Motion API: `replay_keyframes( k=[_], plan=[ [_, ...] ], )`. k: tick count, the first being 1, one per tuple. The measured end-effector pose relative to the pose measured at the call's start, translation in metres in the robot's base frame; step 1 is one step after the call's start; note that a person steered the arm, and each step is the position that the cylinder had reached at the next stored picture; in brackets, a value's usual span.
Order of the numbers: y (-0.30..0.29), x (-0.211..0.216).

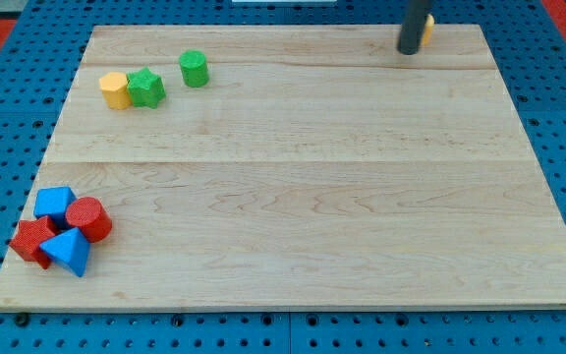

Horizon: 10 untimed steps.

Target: Push the green circle towards yellow heart

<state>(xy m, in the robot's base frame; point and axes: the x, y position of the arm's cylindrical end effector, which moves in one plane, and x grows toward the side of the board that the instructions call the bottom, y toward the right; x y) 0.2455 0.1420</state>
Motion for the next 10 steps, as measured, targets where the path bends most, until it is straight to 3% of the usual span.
replay_keyframes(
  k=[1,3,4,5,6,8,9,10],
  plan=[
    [-0.067,-0.034],
    [-0.312,-0.053],
    [-0.416,-0.025],
    [-0.447,-0.001],
    [-0.408,0.030],
    [-0.223,0.044],
    [-0.159,0.042],
    [-0.182,0.042]
  ],
)
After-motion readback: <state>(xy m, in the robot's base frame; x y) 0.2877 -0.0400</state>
